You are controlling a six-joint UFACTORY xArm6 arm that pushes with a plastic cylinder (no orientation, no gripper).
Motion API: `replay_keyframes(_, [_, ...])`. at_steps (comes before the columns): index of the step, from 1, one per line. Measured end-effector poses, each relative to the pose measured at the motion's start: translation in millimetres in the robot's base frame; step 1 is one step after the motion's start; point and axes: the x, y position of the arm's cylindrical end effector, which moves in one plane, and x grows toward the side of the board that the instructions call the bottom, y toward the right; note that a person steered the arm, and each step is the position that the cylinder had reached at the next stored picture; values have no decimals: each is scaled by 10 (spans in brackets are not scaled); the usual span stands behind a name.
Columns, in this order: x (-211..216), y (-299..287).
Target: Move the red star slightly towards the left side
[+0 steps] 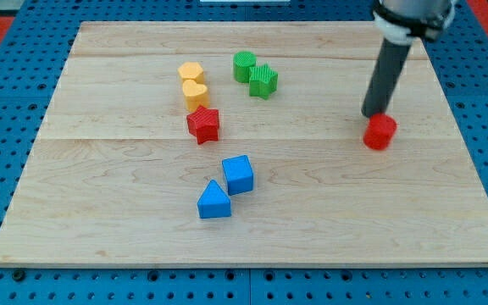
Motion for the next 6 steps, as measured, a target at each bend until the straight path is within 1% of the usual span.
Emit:
replay_keyframes(1, [334,59])
replay_keyframes(2, [998,79])
replay_keyframes(3, [1080,79])
replay_keyframes(5, [-170,-605])
replay_keyframes(6, [-264,-1454])
